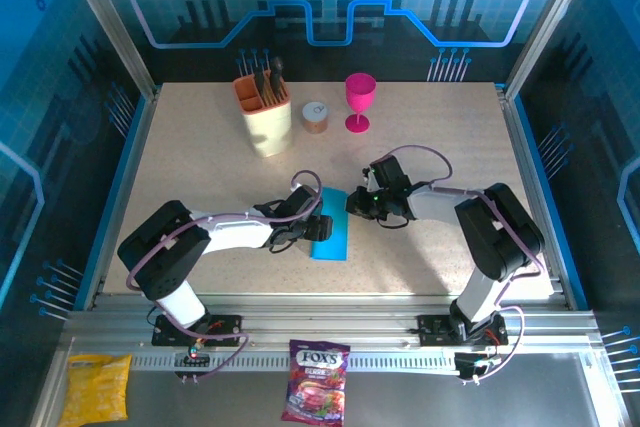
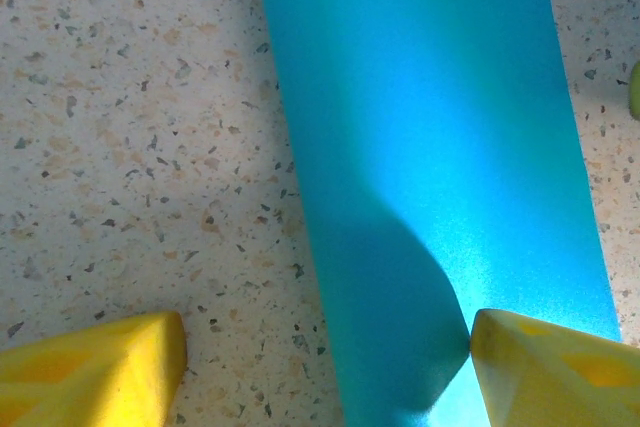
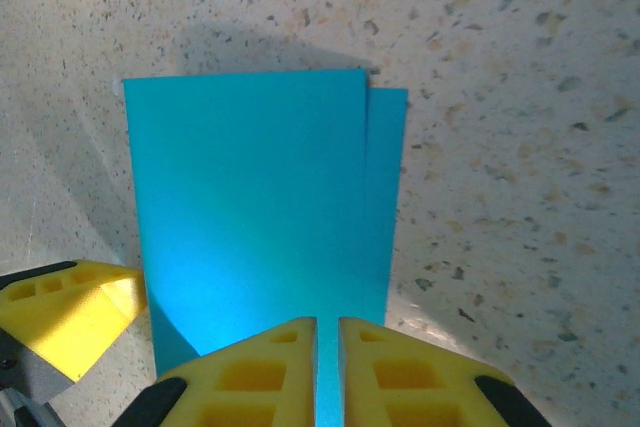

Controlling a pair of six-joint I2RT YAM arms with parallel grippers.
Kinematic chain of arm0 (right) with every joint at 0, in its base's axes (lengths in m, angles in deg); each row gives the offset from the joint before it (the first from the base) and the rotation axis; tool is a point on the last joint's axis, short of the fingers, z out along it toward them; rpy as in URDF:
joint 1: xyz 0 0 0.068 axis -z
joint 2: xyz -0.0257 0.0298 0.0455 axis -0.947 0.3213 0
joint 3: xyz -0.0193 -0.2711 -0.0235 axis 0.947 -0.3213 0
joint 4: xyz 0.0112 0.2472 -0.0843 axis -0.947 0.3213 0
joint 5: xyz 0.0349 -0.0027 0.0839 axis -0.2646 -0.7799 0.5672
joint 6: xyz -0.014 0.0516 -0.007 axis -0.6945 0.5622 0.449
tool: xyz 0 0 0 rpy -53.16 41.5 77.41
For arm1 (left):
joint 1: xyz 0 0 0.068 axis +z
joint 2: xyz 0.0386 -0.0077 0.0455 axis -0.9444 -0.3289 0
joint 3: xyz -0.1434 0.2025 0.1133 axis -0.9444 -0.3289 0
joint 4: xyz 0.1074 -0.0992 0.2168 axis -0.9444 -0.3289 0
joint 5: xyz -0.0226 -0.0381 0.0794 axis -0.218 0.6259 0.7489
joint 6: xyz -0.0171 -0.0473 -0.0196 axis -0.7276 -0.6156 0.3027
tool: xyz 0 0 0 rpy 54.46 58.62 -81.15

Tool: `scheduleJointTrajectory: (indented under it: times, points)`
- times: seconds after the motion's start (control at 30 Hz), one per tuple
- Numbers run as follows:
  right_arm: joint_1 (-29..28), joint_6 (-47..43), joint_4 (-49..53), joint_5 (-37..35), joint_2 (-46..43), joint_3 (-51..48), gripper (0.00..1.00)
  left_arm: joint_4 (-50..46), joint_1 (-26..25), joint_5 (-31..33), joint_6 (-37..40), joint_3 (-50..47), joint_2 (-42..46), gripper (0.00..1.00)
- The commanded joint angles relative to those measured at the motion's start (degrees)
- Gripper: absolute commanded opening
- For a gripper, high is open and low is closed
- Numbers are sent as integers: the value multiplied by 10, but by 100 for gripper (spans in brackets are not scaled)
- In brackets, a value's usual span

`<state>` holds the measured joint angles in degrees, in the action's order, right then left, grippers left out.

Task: Fold a paper plane with a square sheet of paper (pick it up from the middle)
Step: Hold the square sheet of paper at the center of the table.

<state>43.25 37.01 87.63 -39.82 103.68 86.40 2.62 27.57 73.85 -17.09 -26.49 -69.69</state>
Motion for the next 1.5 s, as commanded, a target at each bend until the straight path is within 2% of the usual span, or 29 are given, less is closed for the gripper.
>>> scheduleJointTrajectory:
  times: [0.0, 0.37, 0.63, 0.7, 1.0, 1.47]
  points:
    - [-11, 5, -4, 10, 12, 19, 15, 30, 0, -65, 20, 9, -36, 77]
    - [-13, 11, 6, -10, 5, 21, 15, 24, 0, -70, 34, 13, -38, 77]
    - [15, 74, 26, -134, -89, -34, 16, 22, 0, -73, 34, 19, -41, 77]
    - [19, 78, 26, -143, -106, -41, 16, 20, 0, -71, 35, 19, -40, 77]
    - [1, 52, -18, -46, -46, -11, 17, 20, 0, -73, 36, 21, -45, 77]
    - [-52, 59, -52, -37, 11, -12, 14, 21, 0, -71, 36, 17, -46, 77]
